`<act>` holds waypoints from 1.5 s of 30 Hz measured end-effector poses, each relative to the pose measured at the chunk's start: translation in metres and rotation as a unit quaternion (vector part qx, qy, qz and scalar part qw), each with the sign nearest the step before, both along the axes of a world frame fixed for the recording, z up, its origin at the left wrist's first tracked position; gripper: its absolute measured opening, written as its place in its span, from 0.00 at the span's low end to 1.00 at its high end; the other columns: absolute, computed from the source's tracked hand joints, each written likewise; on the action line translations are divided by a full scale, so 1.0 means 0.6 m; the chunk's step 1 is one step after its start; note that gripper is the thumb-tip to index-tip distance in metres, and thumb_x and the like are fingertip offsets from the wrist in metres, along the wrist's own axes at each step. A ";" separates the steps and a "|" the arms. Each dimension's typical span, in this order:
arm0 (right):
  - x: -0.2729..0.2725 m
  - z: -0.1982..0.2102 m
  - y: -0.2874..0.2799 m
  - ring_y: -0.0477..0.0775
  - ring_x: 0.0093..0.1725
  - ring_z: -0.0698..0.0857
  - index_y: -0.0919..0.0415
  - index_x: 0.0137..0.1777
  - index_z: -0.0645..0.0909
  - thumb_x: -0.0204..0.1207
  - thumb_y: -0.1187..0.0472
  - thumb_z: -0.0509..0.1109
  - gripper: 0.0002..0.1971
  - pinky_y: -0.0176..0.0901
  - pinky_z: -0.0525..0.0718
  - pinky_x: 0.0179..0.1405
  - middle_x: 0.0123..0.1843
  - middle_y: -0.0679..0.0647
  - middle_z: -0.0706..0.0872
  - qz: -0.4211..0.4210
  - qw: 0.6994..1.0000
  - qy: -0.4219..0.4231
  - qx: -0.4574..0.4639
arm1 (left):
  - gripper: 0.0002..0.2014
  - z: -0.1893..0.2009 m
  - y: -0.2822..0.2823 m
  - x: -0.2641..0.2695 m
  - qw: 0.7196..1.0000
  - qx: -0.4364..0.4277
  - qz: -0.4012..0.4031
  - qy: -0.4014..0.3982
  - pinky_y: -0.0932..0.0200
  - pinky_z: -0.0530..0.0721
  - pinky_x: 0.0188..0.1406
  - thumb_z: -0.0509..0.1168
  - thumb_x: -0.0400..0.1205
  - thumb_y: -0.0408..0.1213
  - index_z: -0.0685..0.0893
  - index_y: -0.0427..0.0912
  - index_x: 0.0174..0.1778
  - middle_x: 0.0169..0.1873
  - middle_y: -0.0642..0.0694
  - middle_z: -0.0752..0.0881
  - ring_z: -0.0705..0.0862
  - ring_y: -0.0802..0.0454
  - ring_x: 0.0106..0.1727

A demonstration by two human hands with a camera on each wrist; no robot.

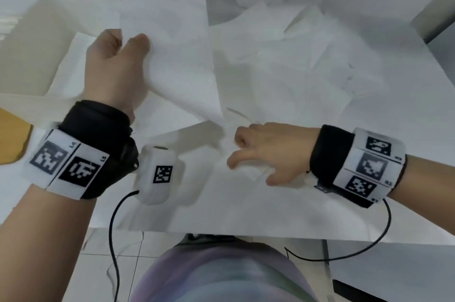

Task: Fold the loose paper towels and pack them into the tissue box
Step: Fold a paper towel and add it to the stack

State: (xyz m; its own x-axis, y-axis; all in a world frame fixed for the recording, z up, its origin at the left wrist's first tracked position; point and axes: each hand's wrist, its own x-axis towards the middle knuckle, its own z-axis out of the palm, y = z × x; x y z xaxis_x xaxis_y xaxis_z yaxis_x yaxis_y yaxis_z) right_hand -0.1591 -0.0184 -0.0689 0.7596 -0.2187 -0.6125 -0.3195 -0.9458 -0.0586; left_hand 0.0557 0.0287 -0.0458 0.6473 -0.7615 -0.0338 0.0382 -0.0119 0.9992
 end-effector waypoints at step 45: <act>0.013 0.086 -0.074 0.47 0.32 0.85 0.57 0.49 0.68 0.80 0.56 0.64 0.07 0.33 0.80 0.34 0.38 0.49 0.81 -0.356 0.768 -0.531 0.039 | 0.09 -0.020 0.004 -0.063 0.983 -0.068 -0.138 -0.105 0.67 0.80 0.44 0.68 0.78 0.38 0.87 0.54 0.34 0.31 0.62 0.88 0.85 0.64 0.38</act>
